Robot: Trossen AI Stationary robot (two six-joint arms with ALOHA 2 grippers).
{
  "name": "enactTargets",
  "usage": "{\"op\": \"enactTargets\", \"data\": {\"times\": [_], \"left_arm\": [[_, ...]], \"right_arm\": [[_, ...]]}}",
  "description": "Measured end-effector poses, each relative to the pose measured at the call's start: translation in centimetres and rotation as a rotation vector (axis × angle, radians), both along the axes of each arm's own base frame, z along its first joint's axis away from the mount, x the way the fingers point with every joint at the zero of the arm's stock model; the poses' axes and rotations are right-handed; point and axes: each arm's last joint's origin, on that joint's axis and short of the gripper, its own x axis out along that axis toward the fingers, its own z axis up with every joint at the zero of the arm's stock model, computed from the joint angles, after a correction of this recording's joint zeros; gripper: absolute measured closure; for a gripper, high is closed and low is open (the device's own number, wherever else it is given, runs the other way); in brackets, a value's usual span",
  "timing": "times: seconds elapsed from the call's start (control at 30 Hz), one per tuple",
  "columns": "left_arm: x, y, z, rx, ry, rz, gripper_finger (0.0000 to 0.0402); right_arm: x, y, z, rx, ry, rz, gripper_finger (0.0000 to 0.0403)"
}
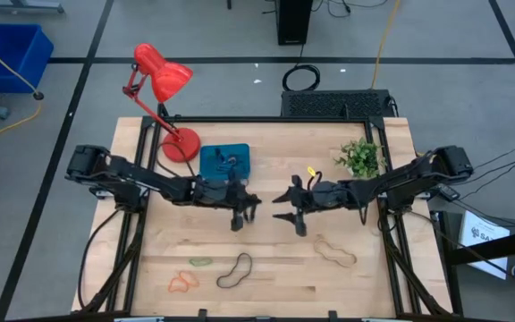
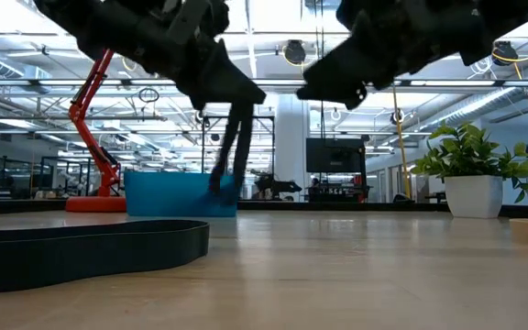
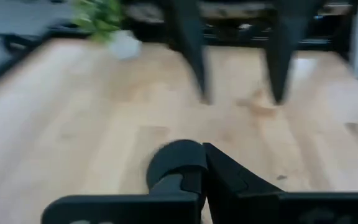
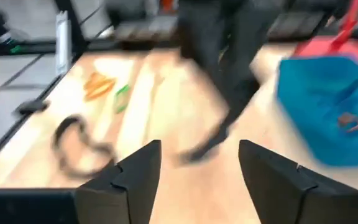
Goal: Pick and place rubber bands into bin
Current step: Put the black rubber band into the blue bin
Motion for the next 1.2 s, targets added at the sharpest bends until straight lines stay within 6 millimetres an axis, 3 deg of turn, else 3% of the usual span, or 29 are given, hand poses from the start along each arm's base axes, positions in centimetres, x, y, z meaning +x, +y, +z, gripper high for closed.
{"op": "enactTargets", "data": {"times": [0.33,0.53,0.77,1.2], "left_arm": [[-3.4,1.9,4.9,0.250,-0.029,0.177,0.0394],[-5.0,4.1,6.0,0.328,0.024,0.309,0.0393],[-5.4,6.8,5.5,0.324,0.098,0.403,0.0392],[-5.0,9.4,1.7,0.178,0.245,0.465,0.0394]], "right_arm": [[-2.4,0.7,1.2,0.224,0.161,0.275,0.0189],[-3.0,1.6,1.4,0.282,0.199,0.351,0.0186],[-3.2,2.3,1.3,0.279,0.211,0.375,0.0191],[-3.2,2.3,1.3,0.254,0.203,0.385,0.0194]]}}
